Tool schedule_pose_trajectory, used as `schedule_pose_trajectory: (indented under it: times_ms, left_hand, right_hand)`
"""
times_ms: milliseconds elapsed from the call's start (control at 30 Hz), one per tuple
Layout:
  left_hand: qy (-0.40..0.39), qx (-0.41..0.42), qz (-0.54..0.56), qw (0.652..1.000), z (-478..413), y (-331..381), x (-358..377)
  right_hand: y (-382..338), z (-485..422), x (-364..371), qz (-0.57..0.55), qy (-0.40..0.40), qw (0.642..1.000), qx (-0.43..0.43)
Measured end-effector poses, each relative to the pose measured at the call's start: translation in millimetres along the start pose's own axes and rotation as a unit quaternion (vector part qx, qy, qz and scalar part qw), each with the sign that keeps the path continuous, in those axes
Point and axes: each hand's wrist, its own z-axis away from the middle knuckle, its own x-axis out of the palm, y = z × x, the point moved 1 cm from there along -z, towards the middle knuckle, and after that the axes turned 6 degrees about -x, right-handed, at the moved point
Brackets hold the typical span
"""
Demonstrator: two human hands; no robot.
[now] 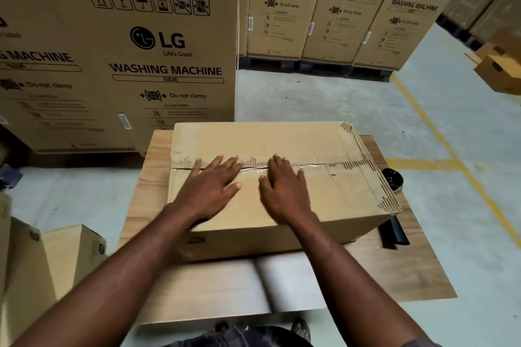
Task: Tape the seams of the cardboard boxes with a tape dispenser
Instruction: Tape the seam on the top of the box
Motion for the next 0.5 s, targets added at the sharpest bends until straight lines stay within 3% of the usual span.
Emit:
schedule_pose_trajectory:
  times_ms: [167,267,367,500]
  left_hand:
    - [0.095,-0.108,0.103,0.984,22,-59,-11]
    - [0.116,-0.181,0.223,0.951,24,-59,-9]
    - [0.095,-0.217,0.310,0.921,27,-58,-4]
    - [0.034,-0.254,0.430,0.866,29,-68,-1]
  right_hand:
    - [-8,2,-3,0.034,-0.012,0.993,0.114]
    - [-53,1,7,-0.001,-0.005,0.999,0.036]
    - [-95,2,30,-0.020,-0.062,0.996,-0.064]
    - [-120,-2,43,0.026,-0.089,0.994,-0.056]
